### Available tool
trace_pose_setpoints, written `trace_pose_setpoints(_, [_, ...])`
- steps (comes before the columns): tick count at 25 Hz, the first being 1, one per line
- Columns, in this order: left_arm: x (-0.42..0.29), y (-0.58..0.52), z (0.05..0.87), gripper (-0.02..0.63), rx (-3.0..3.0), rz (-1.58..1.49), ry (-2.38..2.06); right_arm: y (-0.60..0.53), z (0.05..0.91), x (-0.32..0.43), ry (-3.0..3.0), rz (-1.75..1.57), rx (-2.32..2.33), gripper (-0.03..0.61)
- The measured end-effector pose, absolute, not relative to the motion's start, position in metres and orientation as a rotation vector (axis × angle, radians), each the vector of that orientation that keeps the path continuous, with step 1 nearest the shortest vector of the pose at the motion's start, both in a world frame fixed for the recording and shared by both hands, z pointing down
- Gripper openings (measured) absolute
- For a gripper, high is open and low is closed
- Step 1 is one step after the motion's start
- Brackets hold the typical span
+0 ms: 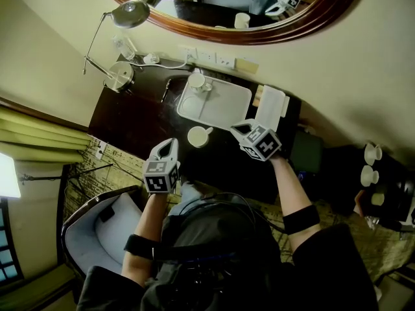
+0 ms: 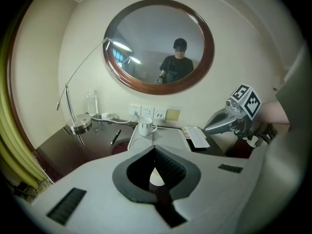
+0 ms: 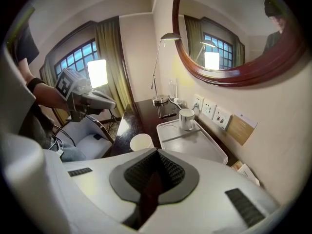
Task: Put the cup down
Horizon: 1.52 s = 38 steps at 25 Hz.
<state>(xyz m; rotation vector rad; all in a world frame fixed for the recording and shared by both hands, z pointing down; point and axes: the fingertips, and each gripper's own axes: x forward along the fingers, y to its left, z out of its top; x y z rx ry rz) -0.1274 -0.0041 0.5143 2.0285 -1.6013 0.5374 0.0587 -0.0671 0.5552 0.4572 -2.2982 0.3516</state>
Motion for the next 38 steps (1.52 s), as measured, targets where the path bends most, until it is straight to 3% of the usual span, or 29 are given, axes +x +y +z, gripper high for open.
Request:
trace_pose_setpoints(12, [-0.125, -0.004, 0.522, -0.014, 2.023, 0.577, -1.536, -0.043, 0.562, 0.030, -2.263, 0.240, 0.289, 0.040])
trace_pose_setpoints(16, [-0.119, -0.006, 0.524, -0.014, 2.033, 0.595, -1.508, -0.033, 0.571, 0.005, -2.221, 0.103, 0.121, 0.205])
trace_pose_setpoints(18, [-0.119, -0.007, 0.527, -0.014, 2.033, 0.595, -1.504, -0.026, 0.585, -0.005, -2.183, 0.024, 0.028, 0.241])
trace_pose_setpoints(20, [-0.122, -0.008, 0.530, -0.014, 2.026, 0.592, -1.504, -0.018, 0.598, -0.014, -2.124, -0.056, -0.069, 0.374])
trace_pose_setpoints(22, [-0.124, -0.007, 0.534, -0.014, 2.014, 0.591, -1.506, -0.013, 0.608, -0.022, -2.058, -0.138, -0.157, 0.436])
trace_pose_setpoints(38, [-0.148, -0.011, 0.560, -0.014, 1.964, 0.526, -1.524, -0.022, 0.658, -0.076, -1.860, -0.291, -0.356, 0.472])
